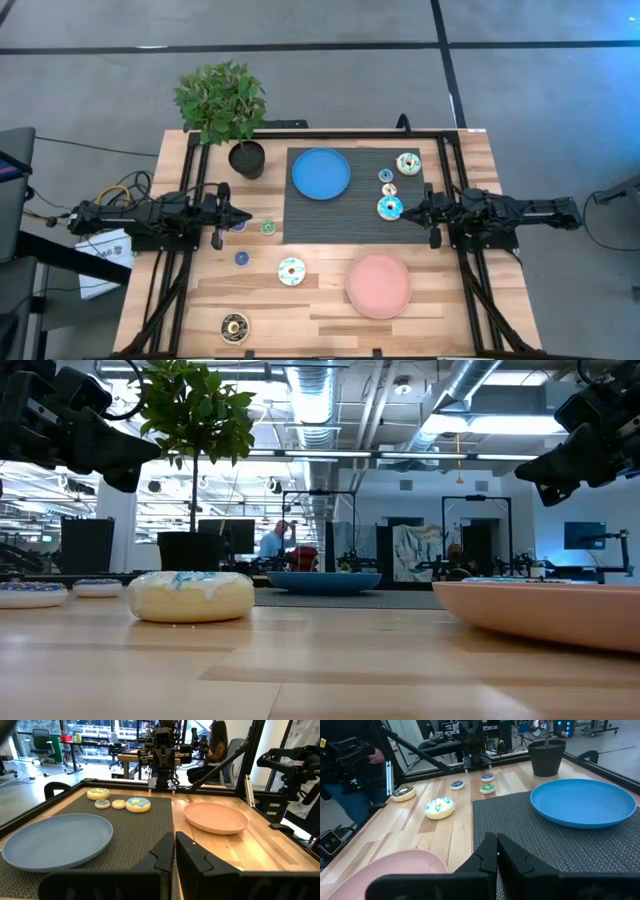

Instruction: Pick & Place donuts

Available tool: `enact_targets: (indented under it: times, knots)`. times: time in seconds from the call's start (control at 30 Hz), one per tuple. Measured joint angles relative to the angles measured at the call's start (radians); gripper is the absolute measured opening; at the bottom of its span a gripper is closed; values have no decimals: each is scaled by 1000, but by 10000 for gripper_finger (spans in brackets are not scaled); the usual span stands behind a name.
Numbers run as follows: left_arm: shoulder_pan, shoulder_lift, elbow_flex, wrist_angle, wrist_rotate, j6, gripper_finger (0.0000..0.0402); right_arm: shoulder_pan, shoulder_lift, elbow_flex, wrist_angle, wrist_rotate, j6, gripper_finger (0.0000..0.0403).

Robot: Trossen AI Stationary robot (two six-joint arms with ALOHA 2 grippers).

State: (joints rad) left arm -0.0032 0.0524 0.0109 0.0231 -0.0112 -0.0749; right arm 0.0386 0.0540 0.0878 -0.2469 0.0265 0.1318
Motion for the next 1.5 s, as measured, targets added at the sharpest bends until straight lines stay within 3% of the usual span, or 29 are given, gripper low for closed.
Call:
enact_targets:
  times: [0.83, 0.9, 1.03, 1.13, 1.3, 1.5]
  knots:
    - [0, 0, 0, 0, 0, 1, 9, 0, 0, 0, 0, 0, 0, 0]
    - [1, 1, 0, 14, -35, 146, 9, 0, 0, 0, 0, 0, 0, 0]
    - [3, 10, 2, 33, -153, 585, 9, 0, 0, 0, 0, 0, 0, 0]
    - [3, 10, 4, 32, -197, 746, 9, 0, 0, 0, 0, 0, 0, 0]
    - [4, 10, 5, 25, -205, 794, 9, 0, 0, 0, 0, 0, 0, 0]
    - [4, 10, 6, 19, -174, 676, 9, 0, 0, 0, 0, 0, 0, 0]
